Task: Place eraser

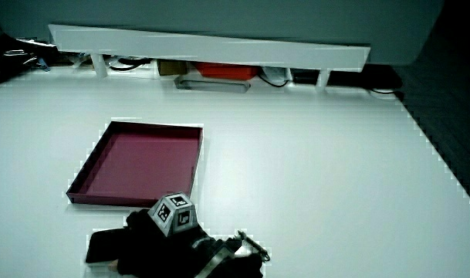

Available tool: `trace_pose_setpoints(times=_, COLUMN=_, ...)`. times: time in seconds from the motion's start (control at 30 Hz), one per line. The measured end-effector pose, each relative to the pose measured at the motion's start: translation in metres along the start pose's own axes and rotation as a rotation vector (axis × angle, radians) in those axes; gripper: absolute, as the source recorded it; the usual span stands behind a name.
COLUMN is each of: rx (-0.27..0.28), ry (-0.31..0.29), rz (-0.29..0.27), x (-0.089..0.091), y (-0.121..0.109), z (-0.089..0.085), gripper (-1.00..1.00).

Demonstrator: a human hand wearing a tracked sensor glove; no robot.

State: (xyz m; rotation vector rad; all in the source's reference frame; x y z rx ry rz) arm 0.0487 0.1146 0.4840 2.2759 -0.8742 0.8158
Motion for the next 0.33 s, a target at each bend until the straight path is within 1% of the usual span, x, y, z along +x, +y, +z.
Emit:
trace_pose_setpoints(times=0.13, rx=-0.015, ry=0.004, rz=-0.006, x=0.002, y=0.0, z=0.0, gripper=-0.46)
trace_pose_setpoints(times=0.17, rx=-0.014, ry=0.019, rz=0.0, x=0.001, y=-0.001, z=0.002, gripper=-0.5)
trace_pose_setpoints(times=0.2, rx=-0.018, ry=0.02, rz=0.0, x=0.003, y=-0.001, z=0.001, gripper=-0.54)
trace_pose_setpoints(times=0.33, rx=-0.024, ry=0.08, rz=0.009, x=0.0, y=-0.005, z=0.013, gripper=-0.71)
